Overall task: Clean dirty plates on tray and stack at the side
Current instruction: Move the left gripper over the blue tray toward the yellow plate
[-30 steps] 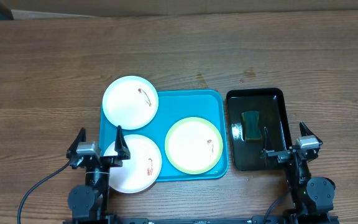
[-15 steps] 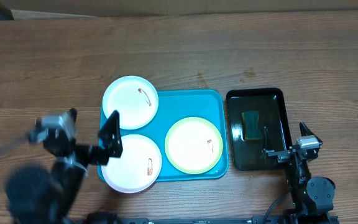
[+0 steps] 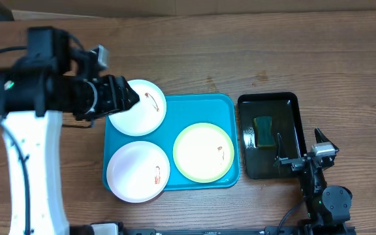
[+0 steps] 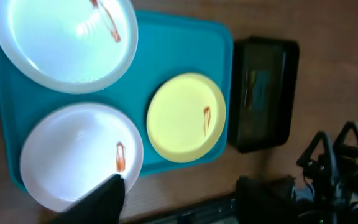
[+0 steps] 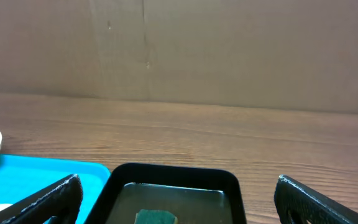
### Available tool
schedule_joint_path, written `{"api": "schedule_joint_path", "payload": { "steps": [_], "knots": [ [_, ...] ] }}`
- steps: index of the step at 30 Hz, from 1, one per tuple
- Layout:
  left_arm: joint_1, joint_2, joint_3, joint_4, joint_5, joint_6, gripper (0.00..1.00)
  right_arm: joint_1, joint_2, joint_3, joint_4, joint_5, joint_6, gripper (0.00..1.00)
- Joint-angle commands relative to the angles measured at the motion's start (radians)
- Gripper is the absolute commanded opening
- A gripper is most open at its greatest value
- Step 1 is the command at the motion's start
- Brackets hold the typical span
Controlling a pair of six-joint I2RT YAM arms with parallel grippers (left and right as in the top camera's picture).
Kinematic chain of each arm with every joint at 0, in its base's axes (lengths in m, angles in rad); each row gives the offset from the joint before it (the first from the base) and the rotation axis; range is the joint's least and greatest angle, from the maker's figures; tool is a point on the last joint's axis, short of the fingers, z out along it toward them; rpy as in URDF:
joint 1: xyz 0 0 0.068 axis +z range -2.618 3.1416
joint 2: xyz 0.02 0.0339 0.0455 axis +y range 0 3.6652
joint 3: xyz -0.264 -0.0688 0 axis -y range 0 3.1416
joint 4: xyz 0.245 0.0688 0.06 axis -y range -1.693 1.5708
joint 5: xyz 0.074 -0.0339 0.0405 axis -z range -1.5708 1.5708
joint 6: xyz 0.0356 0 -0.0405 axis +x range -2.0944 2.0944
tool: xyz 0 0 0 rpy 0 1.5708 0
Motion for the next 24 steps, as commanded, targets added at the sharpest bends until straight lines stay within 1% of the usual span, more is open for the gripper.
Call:
{"api": "schedule_joint_path", "payload": {
  "steps": [1,3,6,7,8,9,12,13,17,21,24],
  "knots": [
    [-0.082,0.008,-0.094,-0.011,-0.084,0.014,0.4,-0.006,-0.008,-0.01,0.006,-0.004,0.003,1.0],
    [-0.14,0.008,-0.19,0.027,-0.141,-0.032,0.31,-0.006,-0.008,-0.01,0.006,-0.004,0.003,1.0],
    [-0.228,0.008,-0.344,0.108,-0.177,-0.105,0.23,-0.006,-0.008,-0.01,0.006,-0.004,0.003,1.0],
    [-0.256,0.008,-0.393,0.139,-0.182,-0.122,0.22,-0.006,-0.008,-0.01,0.006,-0.004,0.003,1.0],
    [-0.29,0.008,-0.451,0.179,-0.189,-0.141,0.24,-0.006,-0.008,-0.01,0.006,-0.004,0.003,1.0],
    [-0.317,0.008,-0.5,0.216,-0.193,-0.157,0.3,-0.006,-0.008,-0.01,0.006,-0.004,0.003,1.0],
    [-0.387,0.008,-0.638,0.339,-0.195,-0.215,0.37,-0.006,-0.008,-0.01,0.006,-0.004,0.003,1.0],
    [-0.404,0.008,-0.677,0.378,-0.195,-0.237,0.38,-0.006,-0.008,-0.01,0.006,-0.004,0.003,1.0],
    [-0.461,0.008,-0.799,0.538,-0.201,-0.292,0.36,-0.006,-0.008,-0.01,0.006,-0.004,0.003,1.0],
    [-0.485,0.008,-0.87,0.679,-0.27,-0.329,0.31,-0.006,-0.008,-0.01,0.006,-0.004,0.003,1.0],
    [-0.488,0.008,-0.902,0.738,-0.34,-0.349,0.31,-0.006,-0.008,-0.01,0.006,-0.004,0.003,1.0]
  ]
}}
